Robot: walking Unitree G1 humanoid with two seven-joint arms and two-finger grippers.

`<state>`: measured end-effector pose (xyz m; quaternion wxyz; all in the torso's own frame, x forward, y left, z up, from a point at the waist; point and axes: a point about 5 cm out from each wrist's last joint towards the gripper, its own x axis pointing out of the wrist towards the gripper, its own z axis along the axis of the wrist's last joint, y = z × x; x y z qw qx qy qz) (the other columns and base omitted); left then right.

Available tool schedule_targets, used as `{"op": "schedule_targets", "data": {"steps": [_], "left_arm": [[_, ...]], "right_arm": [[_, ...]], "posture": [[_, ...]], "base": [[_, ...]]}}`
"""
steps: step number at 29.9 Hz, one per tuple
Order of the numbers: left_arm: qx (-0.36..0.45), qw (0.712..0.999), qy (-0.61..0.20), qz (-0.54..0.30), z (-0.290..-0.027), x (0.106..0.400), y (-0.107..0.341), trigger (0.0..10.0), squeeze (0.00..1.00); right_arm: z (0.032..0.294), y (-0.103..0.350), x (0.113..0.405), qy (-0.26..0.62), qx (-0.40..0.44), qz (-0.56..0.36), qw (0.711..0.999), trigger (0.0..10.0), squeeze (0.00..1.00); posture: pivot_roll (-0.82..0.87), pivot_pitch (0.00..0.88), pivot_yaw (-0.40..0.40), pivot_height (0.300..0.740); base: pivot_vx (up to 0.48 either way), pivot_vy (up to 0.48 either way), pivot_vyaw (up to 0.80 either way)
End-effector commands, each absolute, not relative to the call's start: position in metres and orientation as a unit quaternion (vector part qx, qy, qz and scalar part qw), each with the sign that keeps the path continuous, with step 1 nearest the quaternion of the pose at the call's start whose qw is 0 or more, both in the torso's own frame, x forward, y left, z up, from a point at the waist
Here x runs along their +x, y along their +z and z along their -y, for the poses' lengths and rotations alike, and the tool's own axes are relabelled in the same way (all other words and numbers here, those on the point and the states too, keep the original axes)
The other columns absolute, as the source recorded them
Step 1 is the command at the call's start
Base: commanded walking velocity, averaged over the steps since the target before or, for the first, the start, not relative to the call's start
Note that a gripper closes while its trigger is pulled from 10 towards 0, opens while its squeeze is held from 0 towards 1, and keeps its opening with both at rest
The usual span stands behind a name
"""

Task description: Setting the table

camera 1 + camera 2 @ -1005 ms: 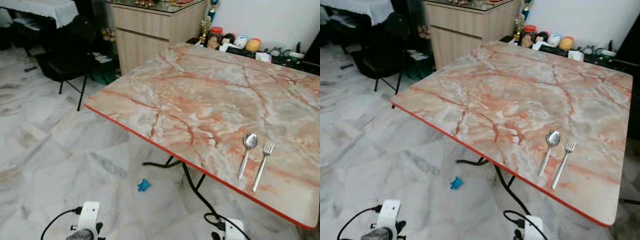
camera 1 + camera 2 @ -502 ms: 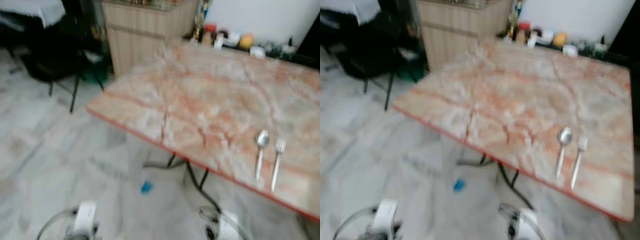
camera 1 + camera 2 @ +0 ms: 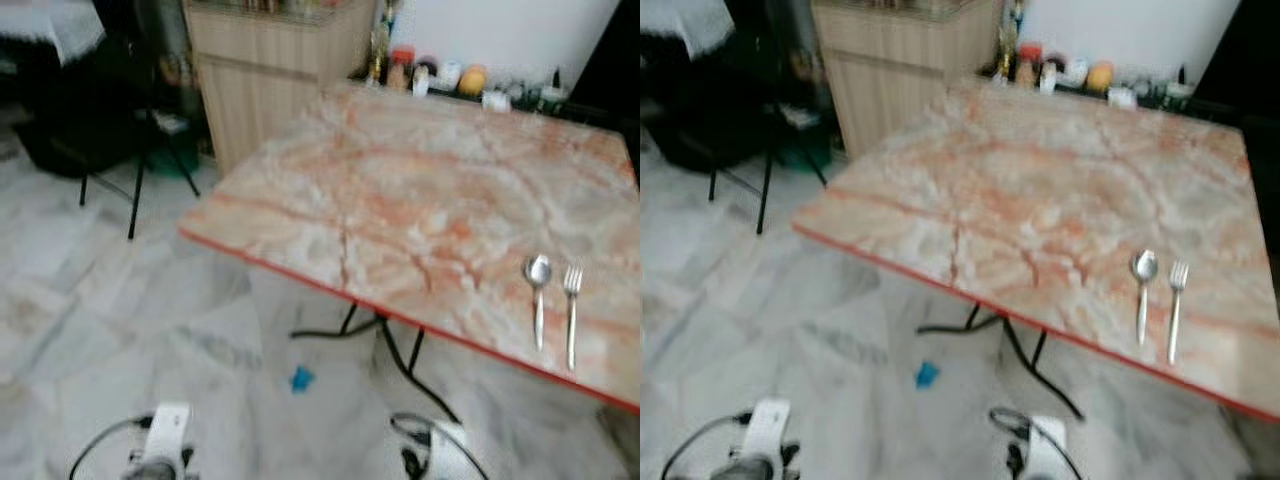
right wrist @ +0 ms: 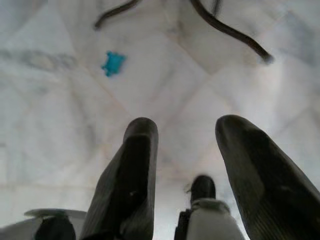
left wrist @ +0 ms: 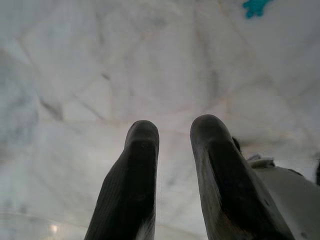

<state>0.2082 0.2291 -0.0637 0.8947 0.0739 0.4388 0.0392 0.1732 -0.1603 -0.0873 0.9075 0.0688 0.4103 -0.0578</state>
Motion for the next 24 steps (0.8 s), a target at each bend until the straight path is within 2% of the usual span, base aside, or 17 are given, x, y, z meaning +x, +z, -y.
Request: {"op": "schedule_targets", "data": {"steps": [1,5,24], "left_arm": [[0.074,0.895,0.027,-0.440,-0.2214,0.2090,-0.0651,10.0,0.00],[0.076,0.895,0.025,-0.438,-0.2209,0.2096,-0.0648,10.0,0.00],[0.070,0.900,0.026,-0.430,-0.2180,0.2132,-0.0632,10.0,0.00]], "right_arm": [[0.1684,-0.0901,0.1658,-0.077,0.069,-0.418,0.902,10.0,0.00],[0.1689,-0.0901,0.1656,-0.076,0.065,-0.418,0.903,10.0,0.00],[0.1715,-0.0870,0.1711,-0.062,0.047,-0.406,0.910,10.0,0.00]], "posture": [[0.08,0.000,0.007,0.740],[0.08,0.000,0.006,0.740],[0.08,0.000,-0.006,0.740]], "base": [[0.000,0.262,-0.76],[0.000,0.066,-0.62],[0.000,0.000,0.00]]}}
